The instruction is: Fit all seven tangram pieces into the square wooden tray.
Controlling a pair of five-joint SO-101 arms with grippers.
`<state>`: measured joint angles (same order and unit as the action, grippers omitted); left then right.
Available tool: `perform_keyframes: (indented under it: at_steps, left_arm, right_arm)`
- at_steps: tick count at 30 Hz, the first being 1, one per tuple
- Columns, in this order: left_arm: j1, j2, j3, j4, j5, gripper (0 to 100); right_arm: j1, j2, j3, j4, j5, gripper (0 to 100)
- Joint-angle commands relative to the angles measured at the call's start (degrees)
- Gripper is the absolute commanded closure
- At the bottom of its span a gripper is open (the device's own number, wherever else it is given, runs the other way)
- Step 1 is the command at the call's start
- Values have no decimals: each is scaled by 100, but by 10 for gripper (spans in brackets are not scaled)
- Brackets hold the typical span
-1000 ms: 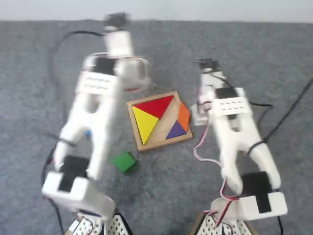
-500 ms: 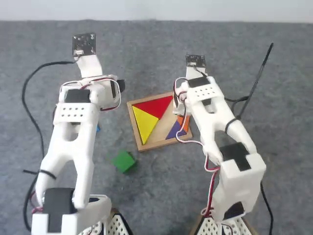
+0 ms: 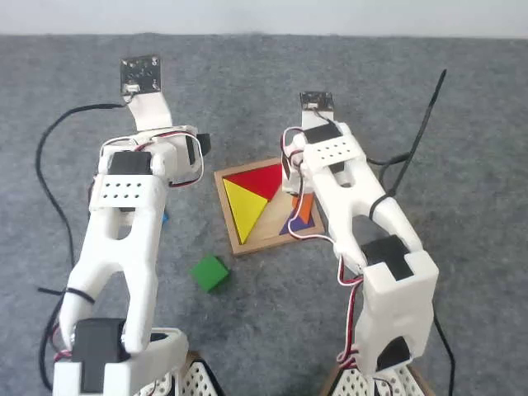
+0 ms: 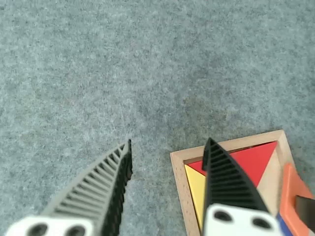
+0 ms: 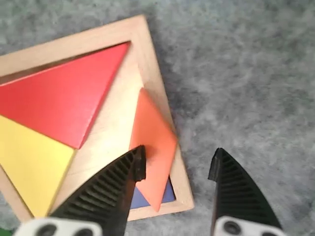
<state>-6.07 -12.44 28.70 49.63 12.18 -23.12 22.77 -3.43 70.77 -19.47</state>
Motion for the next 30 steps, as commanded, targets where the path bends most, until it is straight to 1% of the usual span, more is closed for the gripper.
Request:
perform_keyframes:
  at_steps: [1,5,9,10,16,21,30]
  left_arm:
    - [0,-299,-40,-114,-44,776]
    - [0,-290,-31,-114,-44,777]
    - [0,-290,-31,-114,-44,777]
    - [0,-290,-31,-114,-44,777]
    - [9,-123,-48,-123,-44,778]
    - [158,70,-101,-123,-44,778]
    - [158,105,-110,-123,-44,778]
  right_arm:
    - [286,-119,-756,435,202,775]
    - [303,-127,-1116,901,299,775]
    - [-145,-136,-1108,971,1073,775]
    - [-242,-119,-1099,971,1116,775]
    - [-295,66,-967,971,1160,772]
    - [-391,303,-914,971,1169,772]
    - [-356,892,-958,910,1169,775]
